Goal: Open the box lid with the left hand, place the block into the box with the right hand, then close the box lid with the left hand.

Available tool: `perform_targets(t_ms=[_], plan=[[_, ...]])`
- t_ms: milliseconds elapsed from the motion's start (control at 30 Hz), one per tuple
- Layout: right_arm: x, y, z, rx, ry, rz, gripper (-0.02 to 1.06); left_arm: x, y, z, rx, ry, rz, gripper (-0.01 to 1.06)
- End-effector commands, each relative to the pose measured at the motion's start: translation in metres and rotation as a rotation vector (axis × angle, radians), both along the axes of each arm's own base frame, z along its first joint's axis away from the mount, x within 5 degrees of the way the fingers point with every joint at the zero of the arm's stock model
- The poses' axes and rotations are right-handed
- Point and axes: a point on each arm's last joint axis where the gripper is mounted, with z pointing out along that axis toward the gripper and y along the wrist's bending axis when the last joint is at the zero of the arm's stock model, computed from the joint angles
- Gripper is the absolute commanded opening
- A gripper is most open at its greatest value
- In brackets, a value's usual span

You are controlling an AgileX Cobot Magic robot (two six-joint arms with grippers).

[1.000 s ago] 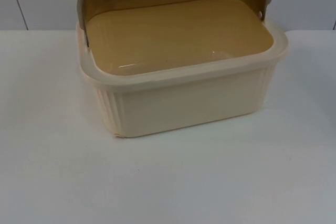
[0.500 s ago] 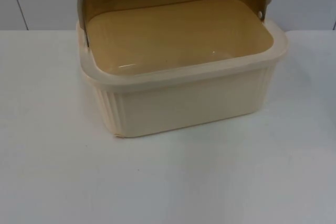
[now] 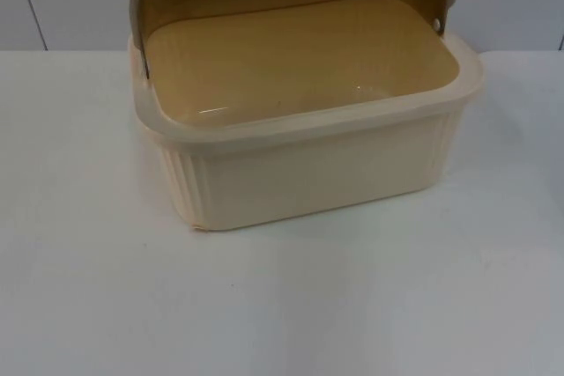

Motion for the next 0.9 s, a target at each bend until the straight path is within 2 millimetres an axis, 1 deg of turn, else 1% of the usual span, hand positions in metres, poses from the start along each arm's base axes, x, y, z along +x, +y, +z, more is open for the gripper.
perform_targets(t_ms=[0,33,67,100,167,300,600,767,867], plan=[[-0.001,-0.001,0.002,0.007,-0.009,-0.005,1.05,0.0,-0.001,0.003,-0.048,-0.03,0.007,0.63],[-0.001,-0.001,0.002,0.007,-0.009,-0.005,1.05,0.0,-0.001,0.004,-0.07,-0.043,0.012,0.86],[-0.001,-0.001,0.002,0.007,-0.009,-0.005,1.05,0.0,-0.001,0.004,-0.07,-0.043,0.012,0.86],[-0.001,-0.001,0.002,0.007,-0.009,-0.005,1.05,0.0,-0.001,0.005,-0.085,-0.047,0.015,1.04],[-0.001,-0.001,0.002,0.007,-0.009,-0.005,1.05,0.0,-0.002,0.005,-0.09,-0.049,0.015,1.01],[-0.001,-0.001,0.002,0.006,-0.009,-0.006,1.05,-0.002,-0.001,0.01,-0.093,-0.081,0.012,1.01],[-0.001,-0.001,0.002,0.006,-0.009,-0.006,1.05,-0.007,0.0,0.014,-0.073,-0.093,0.011,1.01],[0.008,0.0,-0.002,-0.004,0.019,-0.006,1.05,-0.007,0.0,0.013,-0.081,-0.088,0.012,1.01],[0.027,0.002,-0.006,-0.003,0.017,0.012,1.05,-0.008,-0.001,0.011,-0.103,-0.064,0.016,1.01]])
